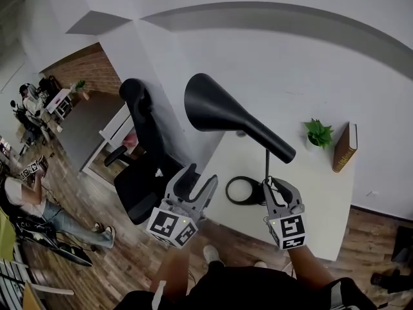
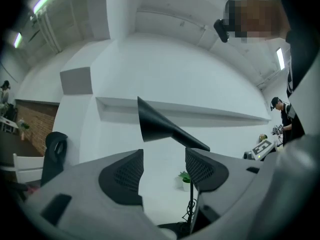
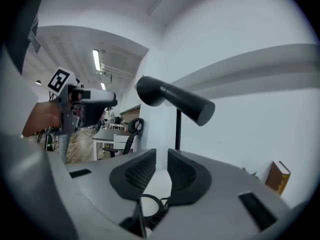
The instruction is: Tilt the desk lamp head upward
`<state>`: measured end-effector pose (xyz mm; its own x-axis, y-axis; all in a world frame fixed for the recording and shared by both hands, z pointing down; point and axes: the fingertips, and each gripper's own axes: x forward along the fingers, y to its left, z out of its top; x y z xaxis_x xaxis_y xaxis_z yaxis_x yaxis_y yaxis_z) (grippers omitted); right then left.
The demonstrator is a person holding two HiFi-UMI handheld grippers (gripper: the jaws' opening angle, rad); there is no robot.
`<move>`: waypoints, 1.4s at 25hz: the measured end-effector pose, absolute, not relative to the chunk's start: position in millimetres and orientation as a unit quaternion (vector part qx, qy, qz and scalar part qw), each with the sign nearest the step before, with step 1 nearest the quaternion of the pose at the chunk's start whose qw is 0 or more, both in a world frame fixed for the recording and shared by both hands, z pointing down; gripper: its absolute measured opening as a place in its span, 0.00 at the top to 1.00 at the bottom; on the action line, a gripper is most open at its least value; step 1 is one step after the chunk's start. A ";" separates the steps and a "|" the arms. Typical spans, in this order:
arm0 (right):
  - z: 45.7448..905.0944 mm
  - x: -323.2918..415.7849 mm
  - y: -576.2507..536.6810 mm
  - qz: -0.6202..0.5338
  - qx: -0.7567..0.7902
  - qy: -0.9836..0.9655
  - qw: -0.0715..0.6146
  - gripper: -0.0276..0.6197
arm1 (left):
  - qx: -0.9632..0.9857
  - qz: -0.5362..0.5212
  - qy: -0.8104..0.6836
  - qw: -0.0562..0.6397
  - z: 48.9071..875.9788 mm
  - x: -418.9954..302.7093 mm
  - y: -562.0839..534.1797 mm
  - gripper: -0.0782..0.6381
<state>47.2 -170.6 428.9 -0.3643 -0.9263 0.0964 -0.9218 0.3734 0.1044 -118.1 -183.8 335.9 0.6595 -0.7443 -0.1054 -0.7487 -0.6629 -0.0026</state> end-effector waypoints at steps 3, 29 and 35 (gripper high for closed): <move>418.4 50.2 -157.3 -0.024 0.551 -0.832 0.056 0.93 | -0.901 0.038 0.432 0.018 355.0 -111.2 -167.4 0.59; 397.4 59.6 -114.2 -0.053 0.514 -0.855 0.053 0.96 | -0.913 0.065 0.402 -0.016 380.6 -67.6 -112.0 0.88; 399.5 60.6 -117.2 -0.051 0.517 -0.853 0.051 0.96 | -0.911 0.064 0.406 -0.022 386.0 -67.2 -117.5 0.88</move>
